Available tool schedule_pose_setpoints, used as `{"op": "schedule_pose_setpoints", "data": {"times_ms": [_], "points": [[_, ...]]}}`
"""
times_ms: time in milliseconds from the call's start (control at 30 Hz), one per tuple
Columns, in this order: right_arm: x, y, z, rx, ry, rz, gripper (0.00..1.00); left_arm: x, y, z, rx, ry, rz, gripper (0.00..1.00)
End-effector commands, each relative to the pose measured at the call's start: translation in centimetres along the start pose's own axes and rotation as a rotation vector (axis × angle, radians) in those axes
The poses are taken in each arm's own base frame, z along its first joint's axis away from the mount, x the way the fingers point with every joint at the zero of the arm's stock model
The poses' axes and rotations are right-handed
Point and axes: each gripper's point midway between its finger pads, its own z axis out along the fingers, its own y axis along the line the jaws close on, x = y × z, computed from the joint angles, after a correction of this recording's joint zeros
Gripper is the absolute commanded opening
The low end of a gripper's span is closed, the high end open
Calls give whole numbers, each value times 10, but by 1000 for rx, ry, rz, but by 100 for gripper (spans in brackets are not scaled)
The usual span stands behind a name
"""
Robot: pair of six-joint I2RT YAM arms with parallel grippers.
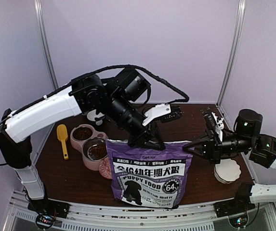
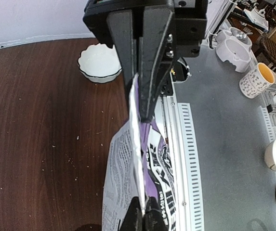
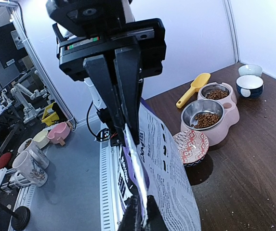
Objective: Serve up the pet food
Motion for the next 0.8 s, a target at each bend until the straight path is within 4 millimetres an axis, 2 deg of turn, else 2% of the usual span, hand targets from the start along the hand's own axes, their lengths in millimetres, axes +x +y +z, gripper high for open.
{"op": "schedule_pose_setpoints", "data": {"times_ms": [0, 67, 200, 267, 367, 500, 600, 633, 700, 767], "points": [[-1, 0, -2, 2, -16, -3, 0, -15, -1, -12, -28, -50, 22, 3], [-2, 3, -1, -16, -19, -4, 0, -24, -1, -12, -22, -86, 9, 22], [-4, 5, 1, -39, -20, 1, 0, -48, -8, -4, 30, -164, 16, 46], [-6, 6, 1, -44, -25, -2, 0, -52, -7, 4, 32, -164, 19, 51], [-8, 8, 0, -48, -31, -7, 0, -53, -4, 14, 38, -156, 11, 54], [-9, 10, -1, -52, -35, -13, 0, -50, 0, 24, 35, -139, 2, 54], [-10, 10, -1, -52, -37, -16, 0, -47, 1, 30, 41, -125, -4, 51], [-10, 10, -1, -54, -37, -16, 0, -46, 1, 31, 43, -122, -5, 47], [-9, 9, 0, -56, -36, -15, 0, -45, 1, 34, 45, -118, -5, 33], [-9, 9, 1, -59, -34, -14, 0, -44, 1, 35, 46, -115, -3, 16]]}}
